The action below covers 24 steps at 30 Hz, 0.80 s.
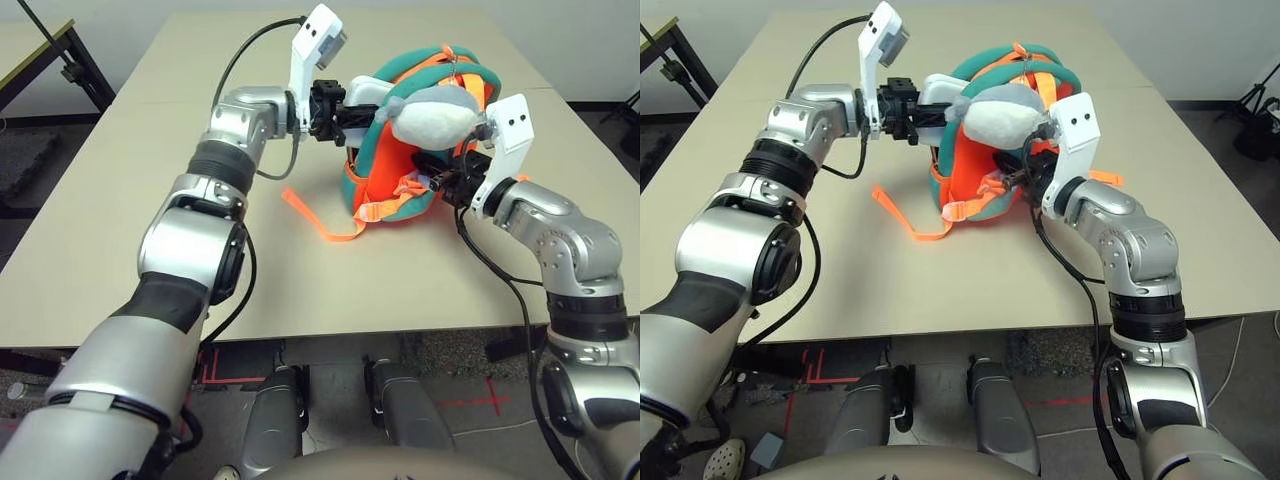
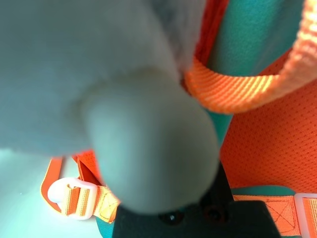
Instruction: Put the pencil case into the backpack and zip it.
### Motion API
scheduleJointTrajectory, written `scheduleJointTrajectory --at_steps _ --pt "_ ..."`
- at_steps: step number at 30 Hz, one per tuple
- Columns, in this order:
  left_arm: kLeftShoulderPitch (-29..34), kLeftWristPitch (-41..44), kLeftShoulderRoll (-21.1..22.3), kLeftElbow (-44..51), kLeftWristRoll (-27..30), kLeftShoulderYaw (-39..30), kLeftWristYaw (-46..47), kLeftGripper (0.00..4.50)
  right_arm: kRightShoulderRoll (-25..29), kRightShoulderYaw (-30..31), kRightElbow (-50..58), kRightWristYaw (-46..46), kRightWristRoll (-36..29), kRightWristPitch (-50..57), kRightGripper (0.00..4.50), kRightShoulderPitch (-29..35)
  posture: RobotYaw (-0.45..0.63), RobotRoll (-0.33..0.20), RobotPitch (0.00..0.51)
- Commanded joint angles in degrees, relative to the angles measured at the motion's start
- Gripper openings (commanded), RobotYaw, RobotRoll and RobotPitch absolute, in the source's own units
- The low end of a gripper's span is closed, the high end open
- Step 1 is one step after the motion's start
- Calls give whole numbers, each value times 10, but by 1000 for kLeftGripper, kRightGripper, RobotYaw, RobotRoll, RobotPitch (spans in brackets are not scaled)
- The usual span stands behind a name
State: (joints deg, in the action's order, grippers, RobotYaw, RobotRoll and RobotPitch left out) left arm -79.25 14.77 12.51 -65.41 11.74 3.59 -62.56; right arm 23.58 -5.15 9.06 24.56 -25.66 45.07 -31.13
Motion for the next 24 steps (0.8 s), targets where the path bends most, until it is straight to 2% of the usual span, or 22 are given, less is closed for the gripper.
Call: scheduleJointTrajectory --at_steps 1,4,10,13,20,24 --pt "-18 -14 -12 -19 -11 -14 10 1218 -4 17 -5 4 4 10 198 6 -213 0 126" --pt "-25 -8 -7 -15 -4 -33 16 1218 -4 19 -6 6 5 10 198 5 -207 0 129" --pt "-32 55 33 62 34 -78 -16 3348 -6 24 -10 10 7 9 198 1 -199 0 136" --pt "-23 113 59 136 62 -96 -25 4495 -7 25 -12 11 8 9 198 0 -196 0 138" --pt "20 227 116 309 106 -116 3 4500 -11 28 -15 14 10 7 198 2 -187 0 143" --pt "76 273 139 396 112 -100 19 4500 -14 30 -20 16 14 4 198 0 -182 0 144"
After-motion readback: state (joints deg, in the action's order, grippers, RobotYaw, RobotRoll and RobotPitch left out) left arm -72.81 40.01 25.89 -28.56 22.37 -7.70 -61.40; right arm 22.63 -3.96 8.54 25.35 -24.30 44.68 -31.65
